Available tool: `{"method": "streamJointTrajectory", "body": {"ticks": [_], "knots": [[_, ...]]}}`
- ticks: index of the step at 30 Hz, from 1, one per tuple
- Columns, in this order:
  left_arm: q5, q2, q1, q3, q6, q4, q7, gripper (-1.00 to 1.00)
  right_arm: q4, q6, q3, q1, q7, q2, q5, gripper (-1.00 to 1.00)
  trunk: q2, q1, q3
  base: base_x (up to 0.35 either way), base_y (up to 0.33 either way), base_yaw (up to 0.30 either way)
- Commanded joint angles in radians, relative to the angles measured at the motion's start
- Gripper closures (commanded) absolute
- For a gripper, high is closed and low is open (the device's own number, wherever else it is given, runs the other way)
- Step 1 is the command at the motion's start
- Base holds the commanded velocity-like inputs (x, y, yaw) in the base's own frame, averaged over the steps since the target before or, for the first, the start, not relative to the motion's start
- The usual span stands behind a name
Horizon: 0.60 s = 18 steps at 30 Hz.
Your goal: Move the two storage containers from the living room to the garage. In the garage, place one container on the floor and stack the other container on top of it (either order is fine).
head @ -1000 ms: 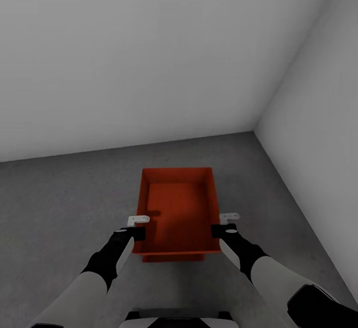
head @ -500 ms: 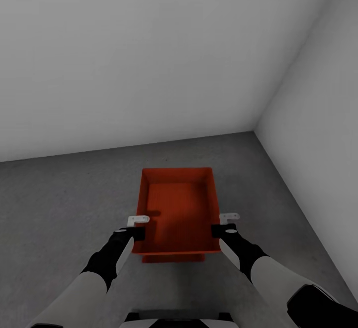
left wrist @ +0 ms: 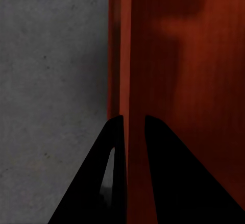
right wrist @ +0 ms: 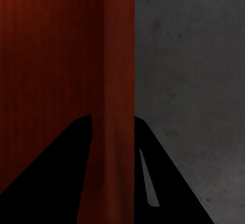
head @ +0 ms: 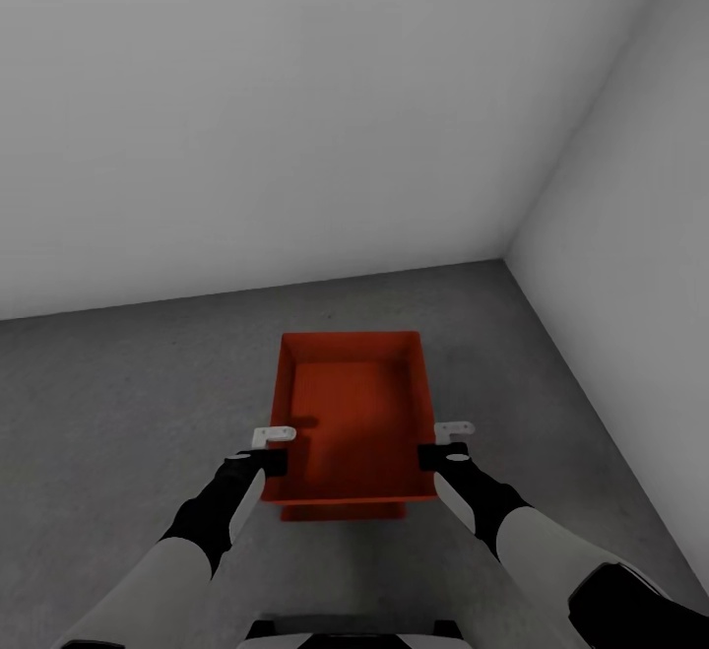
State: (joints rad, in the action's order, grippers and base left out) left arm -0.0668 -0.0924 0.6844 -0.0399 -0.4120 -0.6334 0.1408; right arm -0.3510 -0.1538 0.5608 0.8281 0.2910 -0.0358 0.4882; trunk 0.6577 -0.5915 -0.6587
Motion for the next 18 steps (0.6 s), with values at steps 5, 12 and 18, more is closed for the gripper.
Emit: {"method": "streamJointTrajectory", "body": {"ticks": [5, 12, 18], "knots": [[-0.033, 0.002, 0.001, -0.008, -0.002, -0.003, 0.007, 1.00, 0.075, -0.004, 0.031, 0.000, 0.007, 0.027, 0.026, 1.00, 0.001, 0.000, -0.001, 0.000, 0.000, 0.000], [-0.034, 0.002, 0.001, -0.008, -0.002, -0.003, 0.007, 1.00, 0.075, -0.004, 0.031, 0.000, 0.007, 0.027, 0.026, 1.00, 0.036, -0.019, -0.017, 0.000, 0.000, 0.000], [-0.033, 0.002, 0.001, -0.008, -0.002, -0.003, 0.006, 1.00, 0.075, -0.004, 0.031, 0.000, 0.007, 0.027, 0.026, 1.00, 0.078, -0.042, -0.035, 0.000, 0.000, 0.000]]}}
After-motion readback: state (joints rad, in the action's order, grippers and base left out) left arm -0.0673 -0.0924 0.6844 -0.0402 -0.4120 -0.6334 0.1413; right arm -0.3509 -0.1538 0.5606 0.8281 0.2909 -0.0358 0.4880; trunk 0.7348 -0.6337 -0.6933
